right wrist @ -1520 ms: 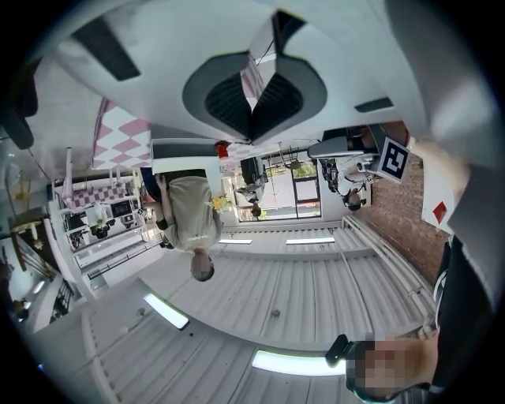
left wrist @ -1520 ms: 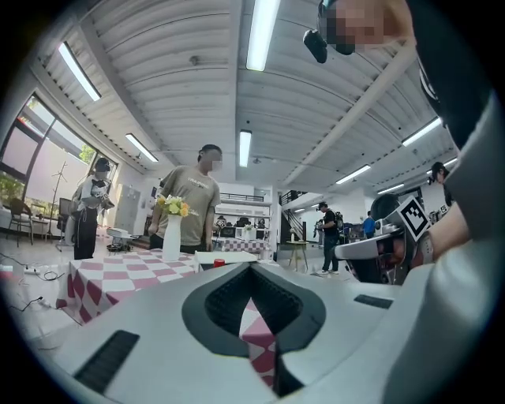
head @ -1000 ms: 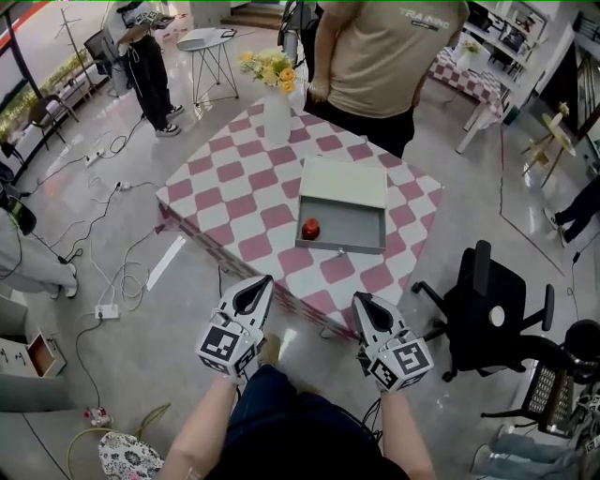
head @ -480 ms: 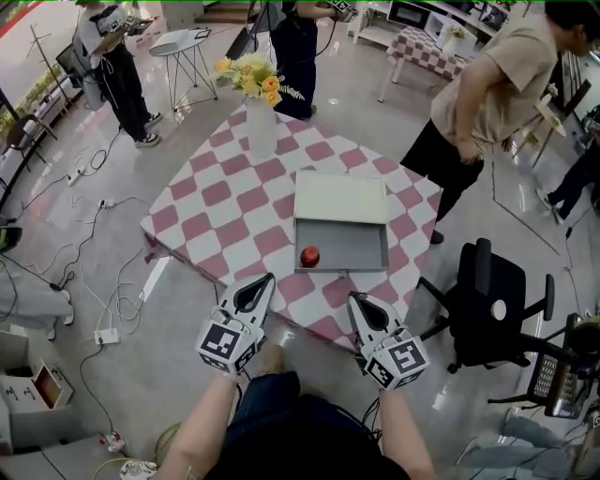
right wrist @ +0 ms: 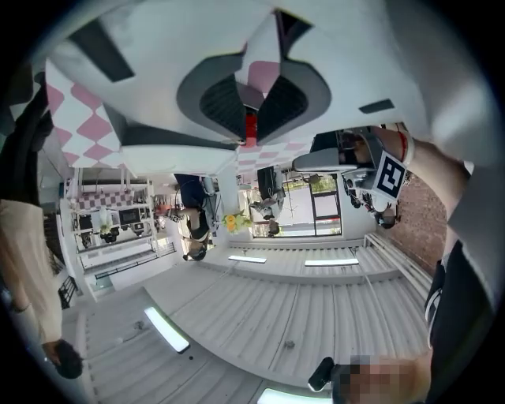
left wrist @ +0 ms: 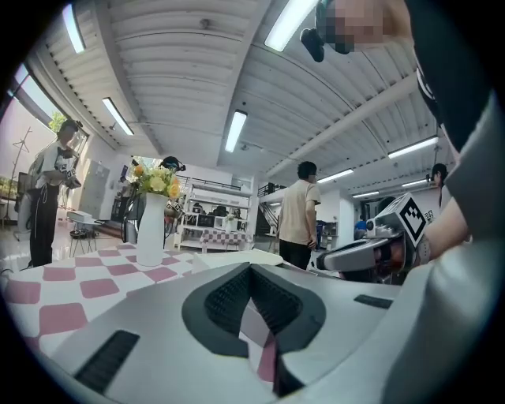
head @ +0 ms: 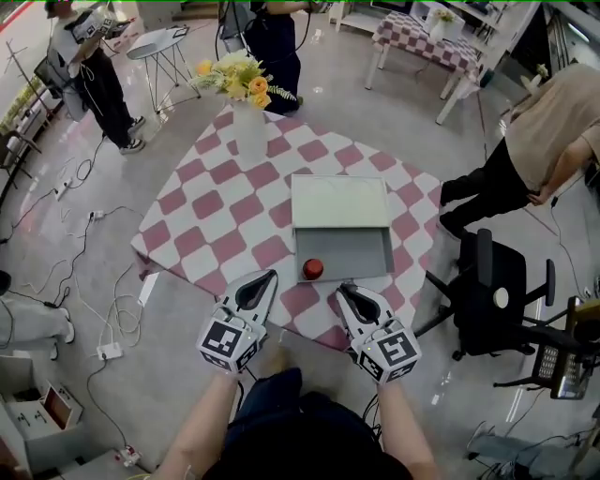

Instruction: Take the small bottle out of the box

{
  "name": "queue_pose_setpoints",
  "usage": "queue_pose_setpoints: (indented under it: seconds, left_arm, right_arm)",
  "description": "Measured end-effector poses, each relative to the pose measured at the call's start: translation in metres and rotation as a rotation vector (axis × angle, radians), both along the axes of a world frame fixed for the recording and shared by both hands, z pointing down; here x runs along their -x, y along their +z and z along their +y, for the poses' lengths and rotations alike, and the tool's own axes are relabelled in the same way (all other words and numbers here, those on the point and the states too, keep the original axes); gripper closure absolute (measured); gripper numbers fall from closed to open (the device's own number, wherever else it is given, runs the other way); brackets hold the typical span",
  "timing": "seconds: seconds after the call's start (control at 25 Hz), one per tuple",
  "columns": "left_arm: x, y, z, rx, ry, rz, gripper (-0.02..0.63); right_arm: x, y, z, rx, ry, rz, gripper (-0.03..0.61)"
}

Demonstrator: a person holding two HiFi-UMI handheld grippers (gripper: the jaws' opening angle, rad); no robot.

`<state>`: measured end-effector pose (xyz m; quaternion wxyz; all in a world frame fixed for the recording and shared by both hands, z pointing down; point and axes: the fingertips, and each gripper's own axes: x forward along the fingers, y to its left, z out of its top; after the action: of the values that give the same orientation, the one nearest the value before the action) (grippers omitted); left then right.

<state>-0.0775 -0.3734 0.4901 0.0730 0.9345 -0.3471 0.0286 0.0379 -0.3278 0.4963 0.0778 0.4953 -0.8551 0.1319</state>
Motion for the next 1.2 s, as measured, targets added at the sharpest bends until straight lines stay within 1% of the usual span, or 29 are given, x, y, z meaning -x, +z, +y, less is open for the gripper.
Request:
queue_pose_setpoints:
  seconds: [0.04,0.24,0.28,0.32,0.4,0.48,0.52,0.56,0.88,0.96,1.0,1.2]
  left_arm:
    - [0.0,0.001,-0.003,0.002,0.007,0.0,0.611]
    - [0.001,0.01,-0.013,0.016,0.042,-0.001,0.611]
    - [0.002,0.012,-0.014,0.019,0.049,-0.002,0.611]
    - [0.003,0.014,-0.016,0.022,0.057,-0.002,0.611]
    - [0.003,0.018,-0.019,0.029,0.073,-0.003,0.611]
    - [0.003,0.021,-0.021,0.034,0.09,-0.004,0.611]
    - [0.002,0.022,-0.022,0.035,0.098,-0.005,0.611]
    - [0.002,0.023,-0.022,0.035,0.107,-0.006,0.611]
    - [0.003,0.033,-0.025,0.052,0.144,0.005,0.611]
    - [0.005,0.034,-0.026,0.056,0.144,0.006,0.611]
    - [0.006,0.035,-0.027,0.058,0.144,0.006,0.611]
    - [0.011,0.04,-0.031,0.068,0.135,0.013,0.611]
  right_arm:
    - [0.002,0.001,-0.004,0.005,-0.001,0.001,0.52]
    - [0.014,0.01,-0.018,0.024,0.015,0.011,0.512]
    - [0.016,0.013,-0.021,0.032,0.019,0.011,0.48]
    - [0.018,0.016,-0.024,0.038,0.024,0.011,0.468]
    - [0.021,0.02,-0.03,0.043,0.039,0.022,0.468]
    - [0.024,0.022,-0.035,0.042,0.053,0.055,0.466]
    - [0.025,0.023,-0.038,0.043,0.058,0.075,0.434]
    - [0.027,0.025,-0.04,0.047,0.065,0.089,0.417]
    - [0.034,0.04,-0.059,0.098,0.11,0.103,0.417]
    - [0.037,0.042,-0.061,0.104,0.11,0.107,0.417]
    - [0.038,0.043,-0.062,0.108,0.113,0.111,0.397]
    - [0.039,0.049,-0.069,0.113,0.144,0.125,0.394]
